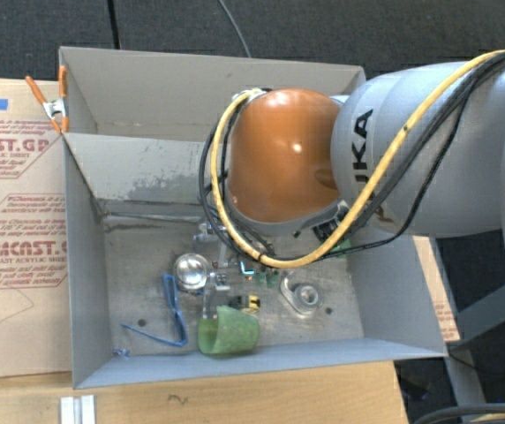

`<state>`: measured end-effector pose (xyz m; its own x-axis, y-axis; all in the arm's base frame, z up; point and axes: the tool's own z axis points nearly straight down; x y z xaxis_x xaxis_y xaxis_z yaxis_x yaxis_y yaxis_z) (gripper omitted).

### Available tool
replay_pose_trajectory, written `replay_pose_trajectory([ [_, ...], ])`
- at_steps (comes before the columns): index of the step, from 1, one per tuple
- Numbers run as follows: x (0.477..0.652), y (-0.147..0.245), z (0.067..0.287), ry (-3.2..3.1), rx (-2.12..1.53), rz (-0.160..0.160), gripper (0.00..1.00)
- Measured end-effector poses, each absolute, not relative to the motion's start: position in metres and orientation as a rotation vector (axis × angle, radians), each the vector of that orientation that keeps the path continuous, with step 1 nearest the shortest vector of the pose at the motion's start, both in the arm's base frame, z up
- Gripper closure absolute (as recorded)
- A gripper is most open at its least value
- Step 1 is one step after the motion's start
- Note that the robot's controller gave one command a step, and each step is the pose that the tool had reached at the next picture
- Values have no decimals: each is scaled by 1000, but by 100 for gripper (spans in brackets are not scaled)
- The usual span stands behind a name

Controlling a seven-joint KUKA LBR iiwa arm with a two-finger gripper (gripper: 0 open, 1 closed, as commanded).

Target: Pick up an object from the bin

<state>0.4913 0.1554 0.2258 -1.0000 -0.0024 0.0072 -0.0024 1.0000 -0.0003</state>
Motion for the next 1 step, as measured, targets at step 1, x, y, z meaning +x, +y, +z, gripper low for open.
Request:
replay_pose_trajectory([
  [1, 531, 120, 101, -3132, -156, 3, 0],
])
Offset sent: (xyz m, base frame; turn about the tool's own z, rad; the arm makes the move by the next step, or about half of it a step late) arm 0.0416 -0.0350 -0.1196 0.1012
